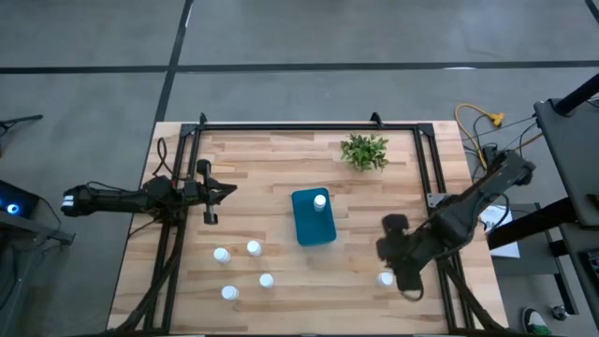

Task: Pick and place pill bottles into a basket
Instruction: Put the white pill bottle into the blue bin

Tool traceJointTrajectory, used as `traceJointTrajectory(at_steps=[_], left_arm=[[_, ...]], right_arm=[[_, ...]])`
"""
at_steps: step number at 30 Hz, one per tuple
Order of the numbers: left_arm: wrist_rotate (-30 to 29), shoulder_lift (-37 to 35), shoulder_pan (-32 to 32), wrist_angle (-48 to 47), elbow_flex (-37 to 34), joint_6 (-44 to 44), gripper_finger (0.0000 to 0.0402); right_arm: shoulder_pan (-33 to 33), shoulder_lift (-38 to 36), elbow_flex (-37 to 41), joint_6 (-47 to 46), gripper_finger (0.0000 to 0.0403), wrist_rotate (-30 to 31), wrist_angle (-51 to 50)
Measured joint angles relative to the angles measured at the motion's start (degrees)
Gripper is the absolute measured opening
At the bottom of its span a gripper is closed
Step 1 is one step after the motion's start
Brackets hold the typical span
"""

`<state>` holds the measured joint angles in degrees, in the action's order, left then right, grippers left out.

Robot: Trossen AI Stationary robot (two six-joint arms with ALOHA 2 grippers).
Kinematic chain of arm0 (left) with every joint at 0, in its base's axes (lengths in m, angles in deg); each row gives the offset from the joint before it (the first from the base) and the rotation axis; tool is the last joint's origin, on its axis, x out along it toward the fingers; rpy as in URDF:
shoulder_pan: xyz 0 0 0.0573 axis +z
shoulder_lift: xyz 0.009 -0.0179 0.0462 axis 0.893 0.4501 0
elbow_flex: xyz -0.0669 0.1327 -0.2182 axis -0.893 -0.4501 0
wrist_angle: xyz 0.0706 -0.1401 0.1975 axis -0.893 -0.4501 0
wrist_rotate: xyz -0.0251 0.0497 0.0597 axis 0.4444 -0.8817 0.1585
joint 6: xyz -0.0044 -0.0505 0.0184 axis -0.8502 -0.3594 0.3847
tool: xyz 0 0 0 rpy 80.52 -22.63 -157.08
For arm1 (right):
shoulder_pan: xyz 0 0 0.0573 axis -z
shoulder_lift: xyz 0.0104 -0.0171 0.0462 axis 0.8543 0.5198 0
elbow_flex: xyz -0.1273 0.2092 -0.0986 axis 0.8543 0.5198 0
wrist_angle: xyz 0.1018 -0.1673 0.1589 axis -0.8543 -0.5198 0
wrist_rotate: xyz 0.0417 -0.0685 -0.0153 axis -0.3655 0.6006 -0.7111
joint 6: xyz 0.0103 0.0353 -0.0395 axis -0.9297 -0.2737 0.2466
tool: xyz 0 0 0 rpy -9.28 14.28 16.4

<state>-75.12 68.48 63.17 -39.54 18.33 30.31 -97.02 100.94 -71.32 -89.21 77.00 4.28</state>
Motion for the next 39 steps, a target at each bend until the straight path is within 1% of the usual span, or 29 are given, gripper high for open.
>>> traceJointTrajectory(at_steps=[2, 4, 8, 12, 14, 18, 22, 39], left_arm=[[-0.02, -0.02, 0.02, 0.00, 0.00, 0.00, 0.0000], [0.00, 0.00, 0.02, -0.01, 0.00, 0.00, 0.0000], [-0.01, -0.02, 0.00, 0.00, 0.00, 0.00, 0.0000], [0.00, -0.02, 0.02, 0.02, 0.00, 0.00, 0.0000], [0.00, 0.00, 0.00, -0.02, 0.00, 0.00, 0.0000], [-0.01, -0.02, 0.02, -0.10, 0.00, 0.00, 0.0000], [-0.02, -0.02, 0.00, -0.16, 0.00, 0.00, 0.0000], [-0.03, 0.05, 0.00, -0.09, 0.00, 0.00, 0.0000]], right_arm=[[0.38, -2.84, 2.81, -7.00, 0.0203, -0.03, 1.29], [0.50, -4.62, 5.26, -11.78, 0.0203, -1.68, 3.63], [0.47, -4.09, 7.94, -15.18, 0.0203, -5.41, 8.07], [0.47, 0.39, 8.01, -15.07, 0.0203, -9.45, 7.18], [0.47, 2.93, 6.91, -14.15, 0.0203, -10.36, 6.54], [-0.16, 7.38, 4.25, -12.90, 0.0203, -10.31, 4.07], [-1.18, 10.51, 1.79, -12.39, 0.0203, -9.09, -0.96], [-4.30, 13.47, 0.95, -15.94, 0.0203, -7.33, -0.79]])
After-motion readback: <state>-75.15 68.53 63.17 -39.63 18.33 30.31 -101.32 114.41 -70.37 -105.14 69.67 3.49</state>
